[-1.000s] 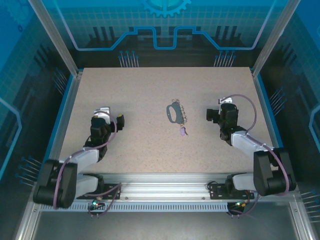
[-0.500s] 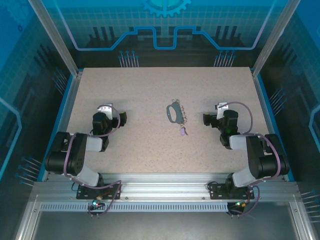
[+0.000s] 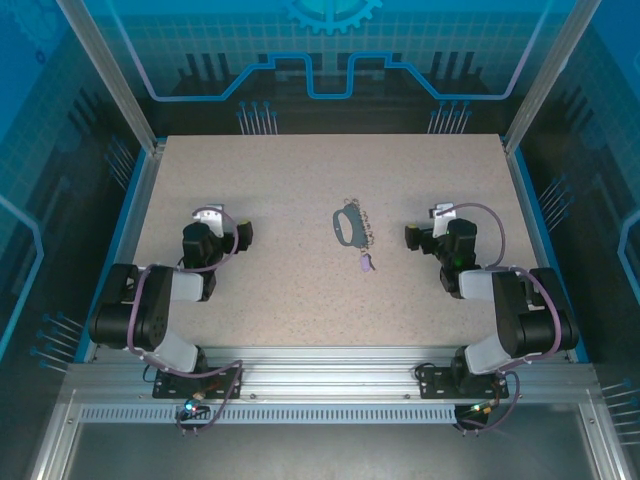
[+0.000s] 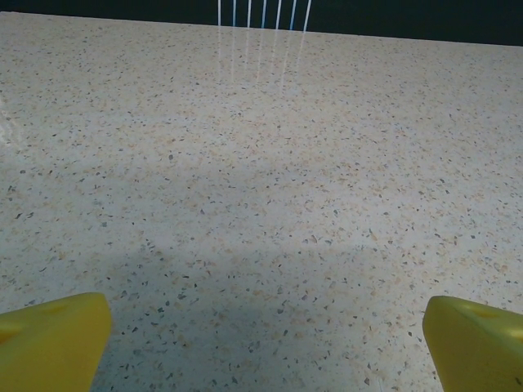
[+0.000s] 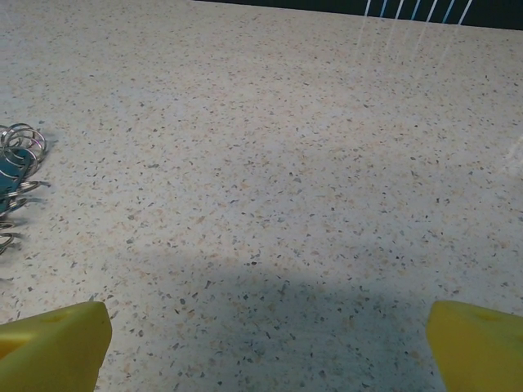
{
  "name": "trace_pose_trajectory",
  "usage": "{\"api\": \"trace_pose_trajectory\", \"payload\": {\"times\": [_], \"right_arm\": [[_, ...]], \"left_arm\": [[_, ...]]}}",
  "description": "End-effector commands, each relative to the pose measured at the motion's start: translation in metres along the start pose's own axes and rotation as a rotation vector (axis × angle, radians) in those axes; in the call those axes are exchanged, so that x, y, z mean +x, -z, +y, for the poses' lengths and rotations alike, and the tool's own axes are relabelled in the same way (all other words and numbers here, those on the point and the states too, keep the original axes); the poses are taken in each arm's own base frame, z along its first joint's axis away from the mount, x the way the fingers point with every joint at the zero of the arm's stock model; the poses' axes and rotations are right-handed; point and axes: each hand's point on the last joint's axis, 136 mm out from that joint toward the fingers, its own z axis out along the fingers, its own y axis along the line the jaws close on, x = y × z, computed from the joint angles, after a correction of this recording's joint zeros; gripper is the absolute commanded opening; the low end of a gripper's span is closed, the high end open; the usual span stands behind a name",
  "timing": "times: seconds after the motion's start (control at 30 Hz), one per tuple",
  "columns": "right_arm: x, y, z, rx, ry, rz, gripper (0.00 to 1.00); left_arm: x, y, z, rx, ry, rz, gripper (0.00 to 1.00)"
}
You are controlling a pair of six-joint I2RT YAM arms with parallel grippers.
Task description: Put the keys on the keyring
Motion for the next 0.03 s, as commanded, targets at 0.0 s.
{"api": "trace_pose_trajectory", "payload": {"times": [0.0], "right_arm": [[-0.0111,-0.0011,0.0008,-0.008,0.010,-0.037,1.00]], "left_arm": [[-0.0064,-0.0009,-0.0007,-0.002,-0.005,-0.019,0.99]]}}
